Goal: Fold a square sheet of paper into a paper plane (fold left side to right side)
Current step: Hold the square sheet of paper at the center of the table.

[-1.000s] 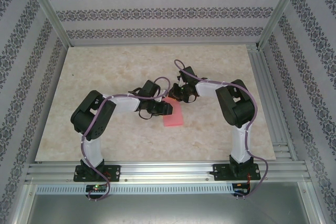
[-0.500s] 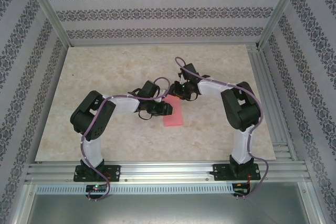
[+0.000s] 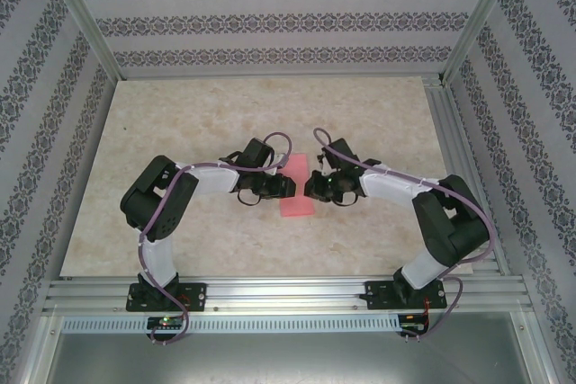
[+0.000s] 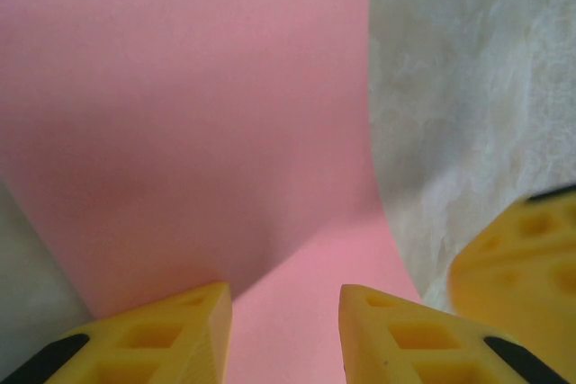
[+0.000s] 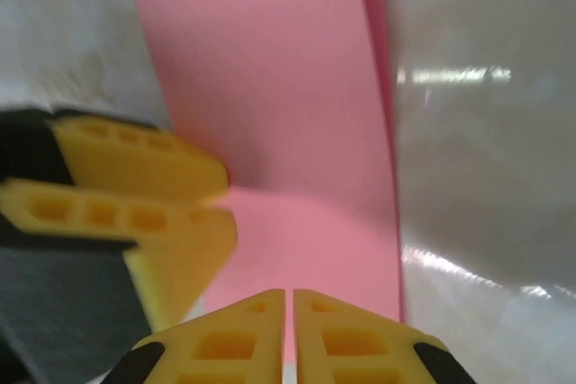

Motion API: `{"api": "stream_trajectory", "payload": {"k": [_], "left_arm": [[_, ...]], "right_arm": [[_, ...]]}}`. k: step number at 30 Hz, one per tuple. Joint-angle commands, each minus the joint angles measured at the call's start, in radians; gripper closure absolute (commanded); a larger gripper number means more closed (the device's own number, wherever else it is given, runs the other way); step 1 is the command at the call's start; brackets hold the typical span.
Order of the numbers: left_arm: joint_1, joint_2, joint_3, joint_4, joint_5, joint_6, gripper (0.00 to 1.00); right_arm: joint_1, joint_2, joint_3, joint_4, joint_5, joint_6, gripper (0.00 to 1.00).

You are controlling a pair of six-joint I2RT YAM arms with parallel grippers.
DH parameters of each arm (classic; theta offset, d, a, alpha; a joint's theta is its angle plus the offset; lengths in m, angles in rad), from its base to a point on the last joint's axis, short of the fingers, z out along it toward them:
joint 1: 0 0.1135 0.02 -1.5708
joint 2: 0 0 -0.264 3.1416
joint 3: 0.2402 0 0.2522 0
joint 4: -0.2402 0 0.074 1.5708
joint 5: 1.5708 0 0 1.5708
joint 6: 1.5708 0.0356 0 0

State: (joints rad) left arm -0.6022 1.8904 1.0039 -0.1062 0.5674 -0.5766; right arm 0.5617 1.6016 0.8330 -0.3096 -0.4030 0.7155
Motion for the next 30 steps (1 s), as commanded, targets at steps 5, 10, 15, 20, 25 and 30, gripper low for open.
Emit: {"api": "stream_trajectory", "payload": {"k": [5, 10, 15, 20, 25, 30], "left_arm": [[-0.002, 0.009, -0.032, -0.035, -0.041, 0.017, 0.61], [-0.001, 0.008, -0.029, -0.036, -0.04, 0.015, 0.61], [-0.002, 0.005, -0.028, -0.034, -0.042, 0.009, 0.61], [-0.001, 0.007, -0.023, -0.032, -0.043, 0.006, 0.61], [-0.001, 0.007, -0.023, -0.036, -0.043, 0.007, 0.61], [-0.001, 0.003, -0.025, -0.035, -0.043, 0.003, 0.61]], "right_arm": [[0.079, 0.046, -0.035, 0.146, -0.013, 0.104, 0.89], [0.093, 0.095, -0.05, 0.161, 0.005, 0.117, 0.89], [0.092, 0.103, -0.076, 0.129, 0.034, 0.102, 0.89], [0.072, 0.082, -0.137, 0.163, 0.034, 0.121, 0.89], [0.053, 0.089, -0.155, 0.175, 0.032, 0.11, 0.89], [0.034, 0.111, -0.174, 0.158, 0.043, 0.095, 0.9]]}}
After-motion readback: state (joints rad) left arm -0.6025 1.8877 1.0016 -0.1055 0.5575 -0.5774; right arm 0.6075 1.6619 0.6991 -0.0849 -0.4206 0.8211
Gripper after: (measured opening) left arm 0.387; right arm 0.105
